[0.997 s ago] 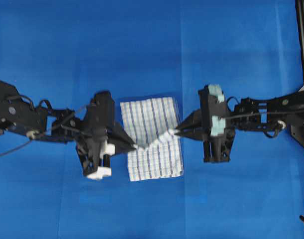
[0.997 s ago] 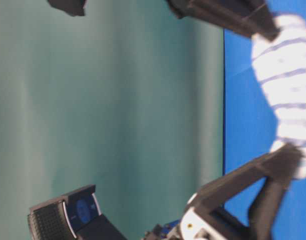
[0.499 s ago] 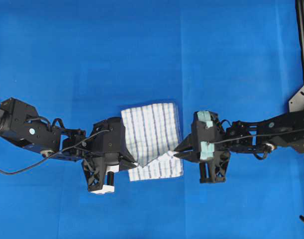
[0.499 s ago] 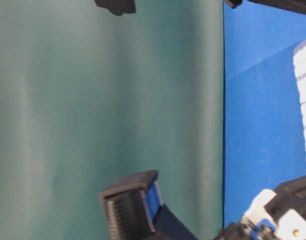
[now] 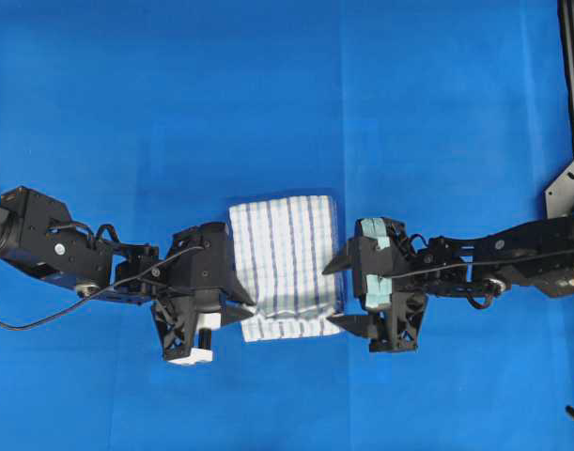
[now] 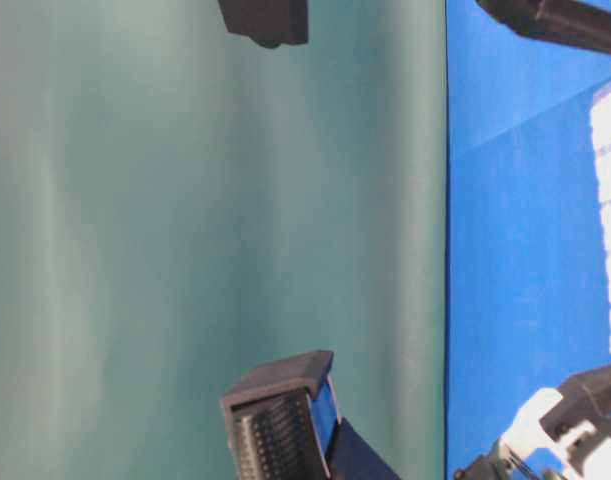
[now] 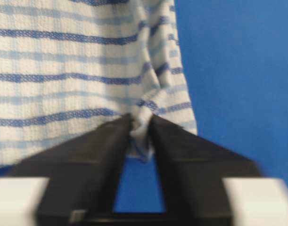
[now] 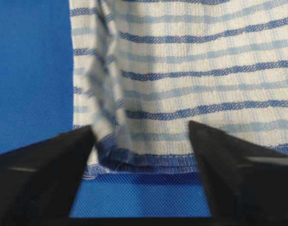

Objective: Fold the blue towel.
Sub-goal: 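Lay the folded end down and open both grippers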

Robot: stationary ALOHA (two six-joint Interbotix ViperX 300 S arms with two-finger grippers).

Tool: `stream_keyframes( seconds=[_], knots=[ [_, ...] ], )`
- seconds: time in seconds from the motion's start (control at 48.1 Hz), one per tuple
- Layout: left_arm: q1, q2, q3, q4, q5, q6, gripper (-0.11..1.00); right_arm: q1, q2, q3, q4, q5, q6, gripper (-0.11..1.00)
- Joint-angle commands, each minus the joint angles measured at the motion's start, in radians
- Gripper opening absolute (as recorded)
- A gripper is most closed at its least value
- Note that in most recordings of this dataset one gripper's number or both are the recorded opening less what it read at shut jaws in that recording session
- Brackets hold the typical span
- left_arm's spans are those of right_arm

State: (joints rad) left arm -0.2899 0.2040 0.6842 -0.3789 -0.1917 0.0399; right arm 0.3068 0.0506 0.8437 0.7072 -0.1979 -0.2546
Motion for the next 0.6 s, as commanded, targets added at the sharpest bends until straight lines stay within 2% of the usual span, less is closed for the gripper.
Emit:
stream_keyframes(
  seconds=[0.0, 0.042, 0.125, 0.166, 0.229, 0.353, 0.582],
  knots=[
    [-0.008, -0.029, -0.012, -0.002, 0.006, 0.002, 0.3, 0.003, -0.026, -0.012, 0.002, -0.005, -0.003, 0.86],
    [-0.009, -0.038, -0.015, -0.002, 0.009, 0.005, 0.44, 0.003, -0.04, -0.009, 0.002, 0.0, -0.005, 0.88],
    [-0.011, -0.074, -0.014, 0.0, 0.021, 0.015, 0.7, 0.003, -0.071, -0.005, -0.002, 0.015, -0.012, 0.85],
    [-0.011, -0.095, -0.011, 0.0, 0.029, 0.017, 0.8, 0.003, -0.092, -0.002, -0.005, 0.023, -0.014, 0.84],
    [-0.011, -0.133, -0.006, 0.003, 0.046, 0.02, 0.9, 0.003, -0.138, 0.005, -0.015, 0.032, -0.015, 0.82],
    [-0.009, -0.222, 0.012, 0.003, 0.089, 0.038, 0.88, 0.003, -0.215, 0.026, -0.035, 0.043, -0.015, 0.83],
    [0.009, -0.295, 0.046, 0.005, 0.091, 0.067, 0.88, -0.017, -0.314, 0.08, -0.081, 0.037, -0.018, 0.82]
  ],
)
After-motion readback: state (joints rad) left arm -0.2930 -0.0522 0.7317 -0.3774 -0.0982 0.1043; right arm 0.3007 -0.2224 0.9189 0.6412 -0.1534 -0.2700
